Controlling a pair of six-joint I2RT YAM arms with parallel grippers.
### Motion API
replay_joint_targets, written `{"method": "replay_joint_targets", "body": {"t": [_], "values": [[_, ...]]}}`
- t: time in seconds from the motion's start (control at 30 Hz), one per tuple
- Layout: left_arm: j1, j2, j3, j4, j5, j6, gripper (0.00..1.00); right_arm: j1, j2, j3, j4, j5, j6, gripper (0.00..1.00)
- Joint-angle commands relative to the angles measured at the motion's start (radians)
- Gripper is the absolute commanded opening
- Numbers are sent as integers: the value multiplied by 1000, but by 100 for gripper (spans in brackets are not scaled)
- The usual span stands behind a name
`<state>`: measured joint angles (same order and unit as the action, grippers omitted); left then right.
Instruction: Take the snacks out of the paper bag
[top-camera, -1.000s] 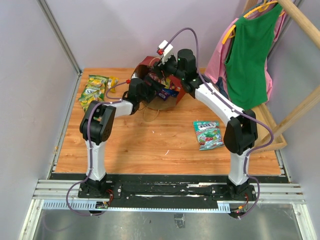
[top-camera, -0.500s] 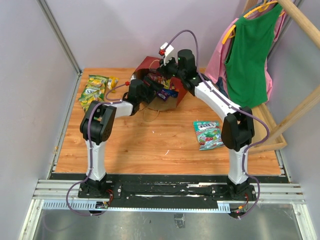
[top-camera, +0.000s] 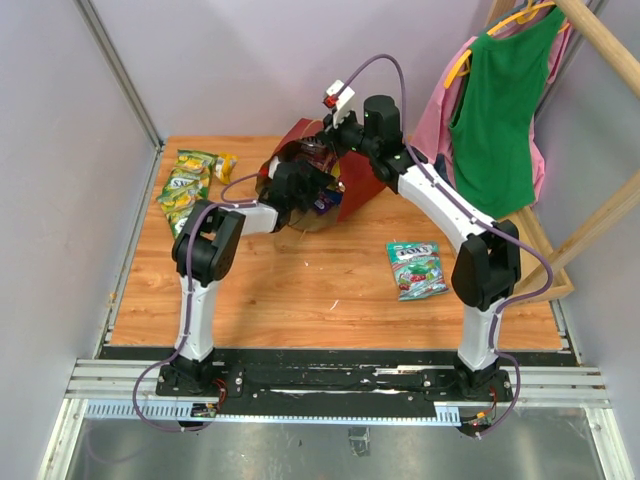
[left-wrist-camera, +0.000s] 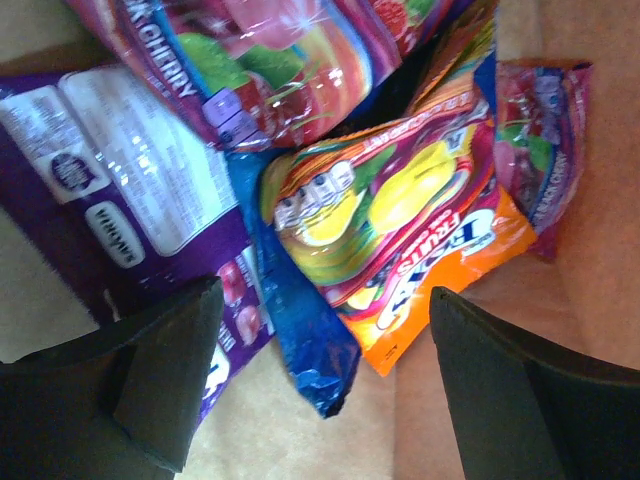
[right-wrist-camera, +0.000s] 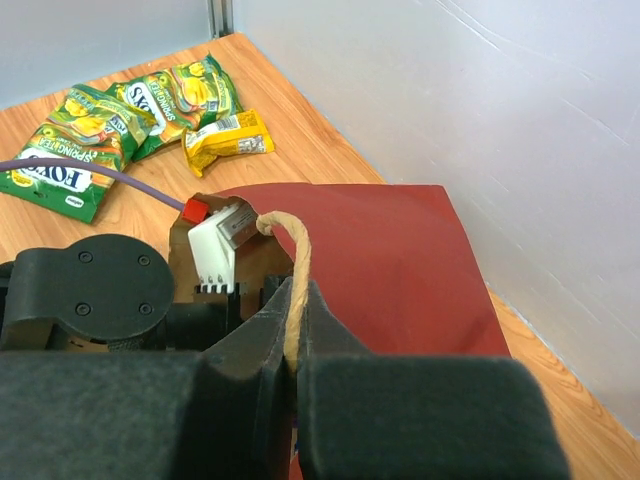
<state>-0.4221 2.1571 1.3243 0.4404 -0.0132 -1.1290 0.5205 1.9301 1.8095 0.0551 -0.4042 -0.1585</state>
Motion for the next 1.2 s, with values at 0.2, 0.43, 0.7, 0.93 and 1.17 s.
{"method": "replay_joint_targets", "body": {"t": [0.2,0.43,0.7,0.93,1.17], "values": [[-12,-282,-140,-141,-46,230,89,-4,-58,-20,47,5,-28,1],[-15,-329,-211,-187,-51,265,87,-4,-42,-19,61,-6,-12,1],[-23,-240,-188,-185,-65,258,81,-4,-58,-41,62,-10,-14,1],[-26,-182,-172,-183,-106,248,76,-4,-72,-72,74,-5,-18,1],[-26,-86,-85,-196,-100,244,67,-5,-66,-80,81,-6,-15,1]]}}
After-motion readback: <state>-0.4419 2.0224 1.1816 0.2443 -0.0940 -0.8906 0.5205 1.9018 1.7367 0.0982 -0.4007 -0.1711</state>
